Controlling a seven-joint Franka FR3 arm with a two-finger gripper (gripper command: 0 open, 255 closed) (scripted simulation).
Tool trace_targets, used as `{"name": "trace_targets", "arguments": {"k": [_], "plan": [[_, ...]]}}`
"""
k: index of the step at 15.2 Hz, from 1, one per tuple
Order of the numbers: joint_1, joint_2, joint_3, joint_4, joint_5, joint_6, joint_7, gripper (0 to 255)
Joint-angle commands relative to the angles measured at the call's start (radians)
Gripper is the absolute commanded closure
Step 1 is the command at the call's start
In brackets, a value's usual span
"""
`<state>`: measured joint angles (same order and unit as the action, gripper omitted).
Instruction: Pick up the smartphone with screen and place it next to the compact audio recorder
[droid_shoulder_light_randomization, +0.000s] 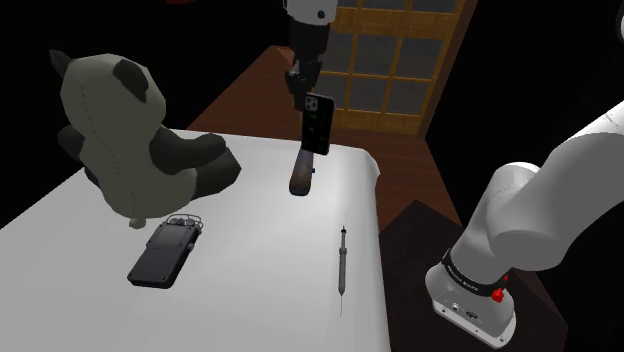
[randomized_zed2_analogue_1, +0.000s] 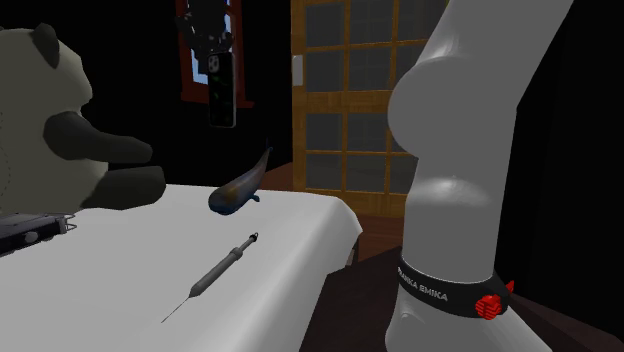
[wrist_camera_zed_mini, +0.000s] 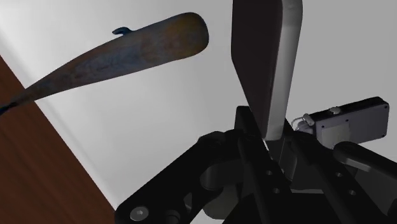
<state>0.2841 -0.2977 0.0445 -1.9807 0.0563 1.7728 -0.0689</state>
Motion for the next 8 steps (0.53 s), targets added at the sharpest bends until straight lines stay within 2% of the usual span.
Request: {"name": "trace_targets", "arguments": {"k": [1, 8], "plan": [[0.017, 0.0, 0.032, 0.0, 0.005, 0.003, 0.049, 255], [0.078, 0.052, 0.147, 0.055, 0.012, 0.008, 0.222, 255]]}}
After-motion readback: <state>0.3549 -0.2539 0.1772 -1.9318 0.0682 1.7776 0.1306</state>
